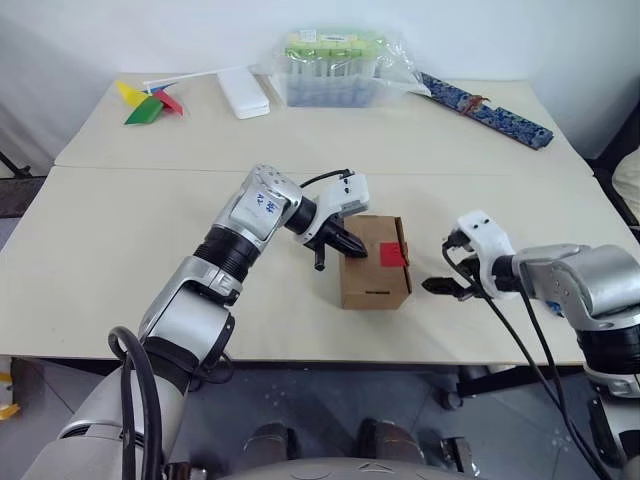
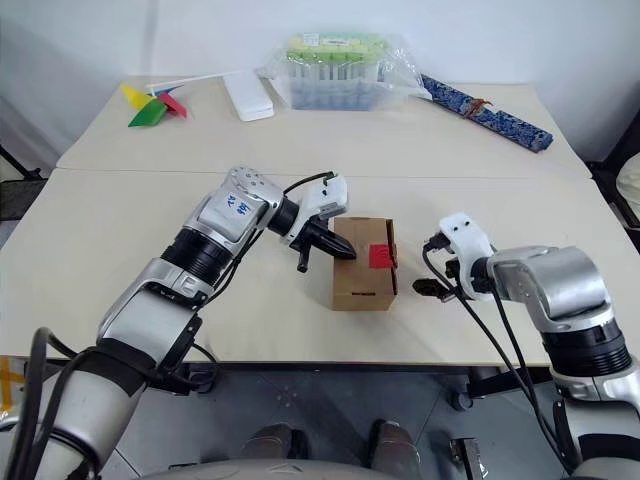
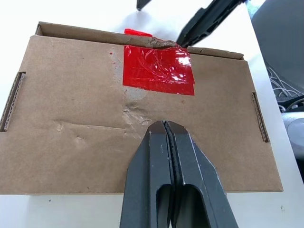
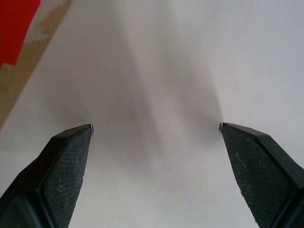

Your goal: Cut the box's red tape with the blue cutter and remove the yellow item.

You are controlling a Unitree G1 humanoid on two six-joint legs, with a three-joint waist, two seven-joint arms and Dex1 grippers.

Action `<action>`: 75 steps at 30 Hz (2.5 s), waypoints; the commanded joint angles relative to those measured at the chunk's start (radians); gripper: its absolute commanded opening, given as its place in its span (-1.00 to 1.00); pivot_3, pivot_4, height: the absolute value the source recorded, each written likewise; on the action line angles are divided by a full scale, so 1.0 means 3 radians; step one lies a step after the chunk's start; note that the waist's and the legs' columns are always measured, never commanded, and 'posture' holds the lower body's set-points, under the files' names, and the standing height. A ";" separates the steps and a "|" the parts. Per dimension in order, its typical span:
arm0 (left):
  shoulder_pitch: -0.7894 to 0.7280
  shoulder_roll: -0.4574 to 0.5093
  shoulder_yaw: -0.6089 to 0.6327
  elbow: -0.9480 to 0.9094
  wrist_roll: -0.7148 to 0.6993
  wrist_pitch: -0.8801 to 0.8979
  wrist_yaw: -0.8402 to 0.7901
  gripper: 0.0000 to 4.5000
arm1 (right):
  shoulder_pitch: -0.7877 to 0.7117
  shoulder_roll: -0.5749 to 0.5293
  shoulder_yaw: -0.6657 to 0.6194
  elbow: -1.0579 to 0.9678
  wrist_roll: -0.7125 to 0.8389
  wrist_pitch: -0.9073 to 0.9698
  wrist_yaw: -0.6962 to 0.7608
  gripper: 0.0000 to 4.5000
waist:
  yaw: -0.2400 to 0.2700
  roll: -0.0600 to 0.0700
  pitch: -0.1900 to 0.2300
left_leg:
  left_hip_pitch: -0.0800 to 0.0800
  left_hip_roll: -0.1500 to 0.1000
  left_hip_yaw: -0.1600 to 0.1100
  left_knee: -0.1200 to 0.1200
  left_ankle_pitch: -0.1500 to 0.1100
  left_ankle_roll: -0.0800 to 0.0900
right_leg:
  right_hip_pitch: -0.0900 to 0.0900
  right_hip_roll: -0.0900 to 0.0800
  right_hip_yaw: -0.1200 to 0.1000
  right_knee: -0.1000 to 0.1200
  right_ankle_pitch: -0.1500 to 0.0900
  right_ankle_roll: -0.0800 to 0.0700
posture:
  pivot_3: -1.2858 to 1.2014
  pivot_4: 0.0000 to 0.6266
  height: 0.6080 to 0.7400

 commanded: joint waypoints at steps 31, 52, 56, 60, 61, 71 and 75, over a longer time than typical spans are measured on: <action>0.0104 -0.0085 -0.0147 0.0166 0.0155 0.0041 0.0050 -1.00 | -0.0082 0.0150 -0.0659 0.0066 0.1764 0.0677 -0.0943 0.99 | 0.0008 0.0000 0.0000 | -0.0002 0.0000 -0.0004 0.0005 0.0000 0.0001 | 0.0001 -0.0001 -0.0001 0.0003 0.0000 0.0000 | 0.03 -0.52 1.00; 0.0205 -0.0058 -0.0171 -0.0032 0.0125 0.0127 0.0034 -1.00 | -0.0071 0.0185 -0.0865 0.0433 0.1605 0.0676 -0.1026 0.99 | 0.0011 0.0000 -0.0001 | -0.0001 0.0001 -0.0005 0.0013 -0.0002 0.0003 | 0.0005 -0.0001 -0.0001 0.0003 0.0000 0.0000 | 0.03 -0.52 1.00; 0.0236 -0.0046 -0.0176 -0.0097 0.0120 0.0159 0.0029 -1.00 | -0.0055 0.0186 -0.0930 0.0482 0.1561 0.0676 -0.1042 0.99 | 0.0010 0.0000 -0.0001 | -0.0002 0.0001 -0.0005 0.0015 -0.0002 0.0004 | 0.0005 -0.0001 0.0000 0.0004 0.0000 -0.0001 | 0.03 -0.52 1.00; 0.0272 -0.0030 -0.0178 -0.0172 0.0116 0.0203 0.0025 -1.00 | -0.0016 0.0173 -0.0987 0.0496 0.1556 0.0676 -0.1060 0.99 | 0.0011 0.0000 -0.0001 | -0.0003 0.0002 -0.0006 0.0021 -0.0003 0.0005 | 0.0007 -0.0001 0.0000 0.0004 0.0000 -0.0001 | 0.03 -0.52 1.00; 0.0283 -0.0026 -0.0179 -0.0192 0.0115 0.0213 0.0026 -1.00 | -0.0010 0.0173 -0.1004 0.0498 0.1553 0.0676 -0.1062 0.99 | 0.0011 0.0000 -0.0001 | -0.0003 0.0002 -0.0006 0.0023 -0.0003 0.0006 | 0.0007 -0.0002 0.0000 0.0004 0.0000 -0.0001 | 0.03 -0.52 1.00; 0.0344 -0.0004 -0.0214 -0.0282 0.0137 0.0227 0.0029 -1.00 | -0.0203 0.0145 -0.1003 0.0481 0.1533 0.0676 -0.1022 0.99 | 0.0007 0.0000 -0.0001 | -0.0005 0.0003 -0.0005 0.0028 -0.0004 0.0007 | 0.0007 -0.0002 0.0002 0.0005 0.0000 -0.0001 | 0.03 -0.52 1.00; 0.0317 -0.0016 -0.0210 -0.0227 0.0147 0.0193 0.0033 -1.00 | -0.0335 0.0151 -0.0993 0.0513 0.1477 0.0676 -0.0958 0.99 | 0.0001 0.0000 -0.0001 | -0.0005 0.0003 -0.0004 0.0027 -0.0004 0.0007 | 0.0005 -0.0002 0.0003 0.0005 0.0000 -0.0002 | 0.03 -0.52 1.00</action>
